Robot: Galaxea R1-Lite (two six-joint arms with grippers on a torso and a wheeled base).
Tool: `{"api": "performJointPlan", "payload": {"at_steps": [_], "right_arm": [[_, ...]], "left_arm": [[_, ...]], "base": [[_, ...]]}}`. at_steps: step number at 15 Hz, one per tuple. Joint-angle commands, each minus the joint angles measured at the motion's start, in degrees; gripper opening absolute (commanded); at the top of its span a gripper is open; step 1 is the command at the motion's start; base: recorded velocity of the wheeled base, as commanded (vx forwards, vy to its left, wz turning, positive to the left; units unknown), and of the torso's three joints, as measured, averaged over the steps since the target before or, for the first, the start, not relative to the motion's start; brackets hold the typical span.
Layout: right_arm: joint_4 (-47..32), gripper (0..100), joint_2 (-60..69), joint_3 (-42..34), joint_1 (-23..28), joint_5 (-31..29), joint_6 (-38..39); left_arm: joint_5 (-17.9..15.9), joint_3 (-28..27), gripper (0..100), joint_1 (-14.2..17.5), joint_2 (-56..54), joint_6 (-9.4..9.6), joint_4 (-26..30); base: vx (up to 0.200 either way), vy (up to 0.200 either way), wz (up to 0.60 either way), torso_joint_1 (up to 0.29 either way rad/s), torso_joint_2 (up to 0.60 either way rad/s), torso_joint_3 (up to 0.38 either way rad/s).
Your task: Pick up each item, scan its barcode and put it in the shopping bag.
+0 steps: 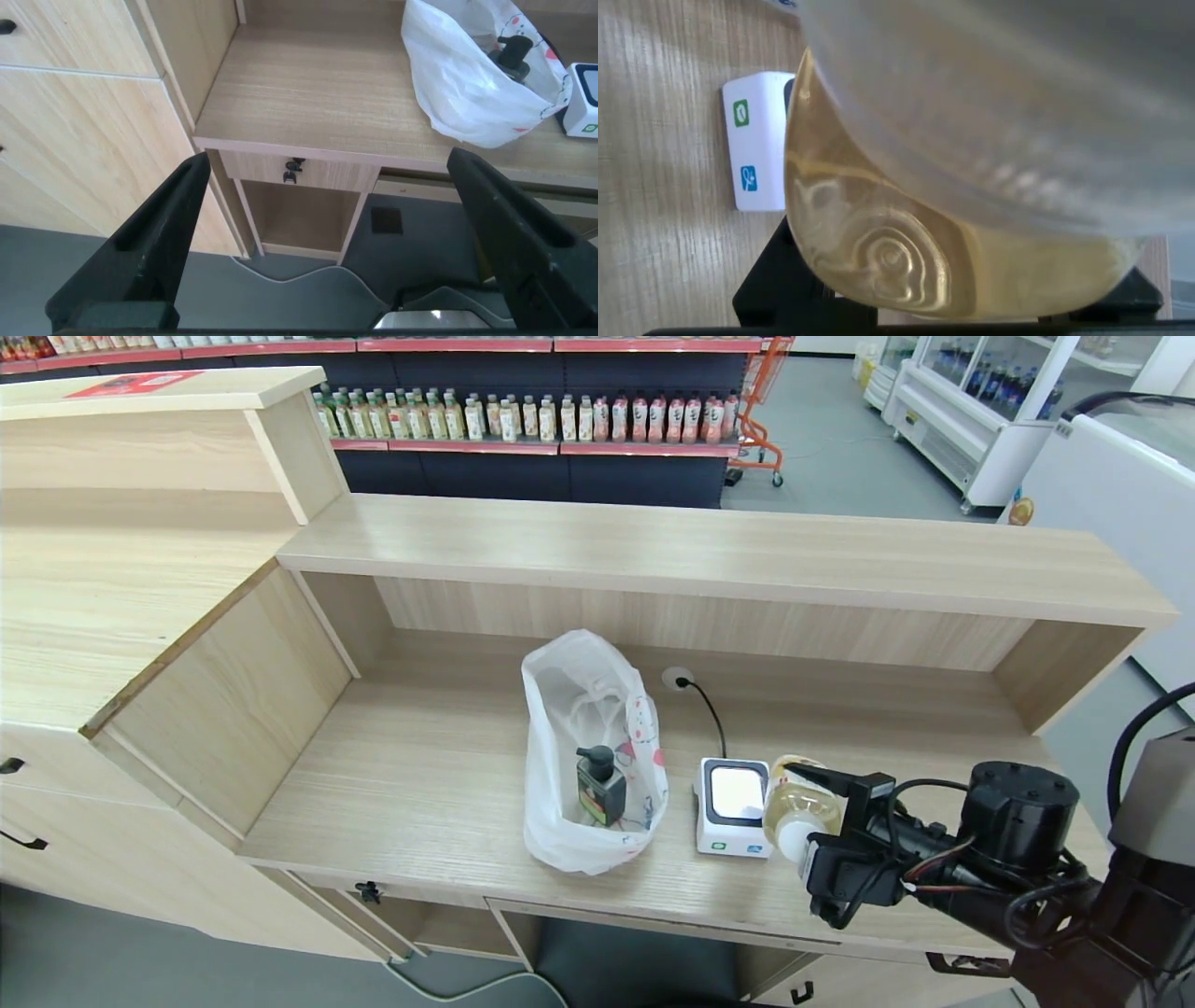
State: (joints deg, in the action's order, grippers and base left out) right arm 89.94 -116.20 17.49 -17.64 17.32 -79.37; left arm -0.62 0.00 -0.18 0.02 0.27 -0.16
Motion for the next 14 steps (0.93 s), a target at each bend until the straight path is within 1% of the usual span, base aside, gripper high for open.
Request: {"api": "performJointPlan", "payload": {"at_steps": [1, 8, 14], "right_arm": [[0.1, 0, -0.9, 1.4, 0.0, 0.1, -0.6], [0.1, 0, -3.6, 6.2, 0.0, 1.7, -3.8], [0.1, 0, -4.6, 6.9, 0.4, 3.0, -7.4]], "left_arm": [[0.0, 0.0, 100, 0.0, 0.0, 0.0, 0.0], [0.0, 0.0, 100, 0.0, 0.0, 0.0, 0.0], [0.0, 0.0, 100, 0.0, 0.0, 0.0, 0.0]], "base": [[0.0, 0.0, 0.0, 0.0, 0.0, 0.0], [0.0, 0.0, 0.0, 0.0, 0.0, 0.0], [0.0, 0.0, 0.0, 0.0, 0.0, 0.0]]}}
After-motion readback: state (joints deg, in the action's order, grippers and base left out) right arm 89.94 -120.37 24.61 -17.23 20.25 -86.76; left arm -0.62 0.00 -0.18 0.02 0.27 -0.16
